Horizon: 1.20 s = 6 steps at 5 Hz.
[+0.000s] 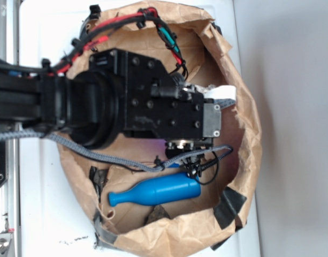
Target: Grab the white paper.
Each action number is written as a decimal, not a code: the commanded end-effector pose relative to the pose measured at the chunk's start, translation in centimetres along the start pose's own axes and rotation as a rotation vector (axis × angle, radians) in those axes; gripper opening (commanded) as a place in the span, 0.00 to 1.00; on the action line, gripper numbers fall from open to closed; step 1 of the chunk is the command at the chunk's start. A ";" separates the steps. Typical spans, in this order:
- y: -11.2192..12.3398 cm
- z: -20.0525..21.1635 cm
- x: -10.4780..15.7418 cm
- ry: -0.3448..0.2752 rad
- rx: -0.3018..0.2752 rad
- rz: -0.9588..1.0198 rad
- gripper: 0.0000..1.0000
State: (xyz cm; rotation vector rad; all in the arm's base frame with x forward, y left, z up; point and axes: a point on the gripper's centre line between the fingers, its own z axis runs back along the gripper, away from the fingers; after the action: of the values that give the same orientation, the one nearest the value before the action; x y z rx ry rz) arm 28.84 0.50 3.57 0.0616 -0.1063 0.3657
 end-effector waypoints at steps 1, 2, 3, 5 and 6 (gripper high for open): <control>6.3 11.1 0.1 -0.110 -0.114 0.094 1.00; 6.9 13.5 1.1 -0.118 -0.110 0.114 1.00; 6.2 12.1 2.8 -0.111 -0.079 0.115 1.00; 3.7 7.3 5.3 -0.098 0.010 0.075 1.00; 3.3 5.5 5.8 -0.083 0.019 0.069 1.00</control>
State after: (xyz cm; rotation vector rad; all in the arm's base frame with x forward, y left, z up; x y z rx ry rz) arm 31.81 4.96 7.89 0.1023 -0.1220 0.4316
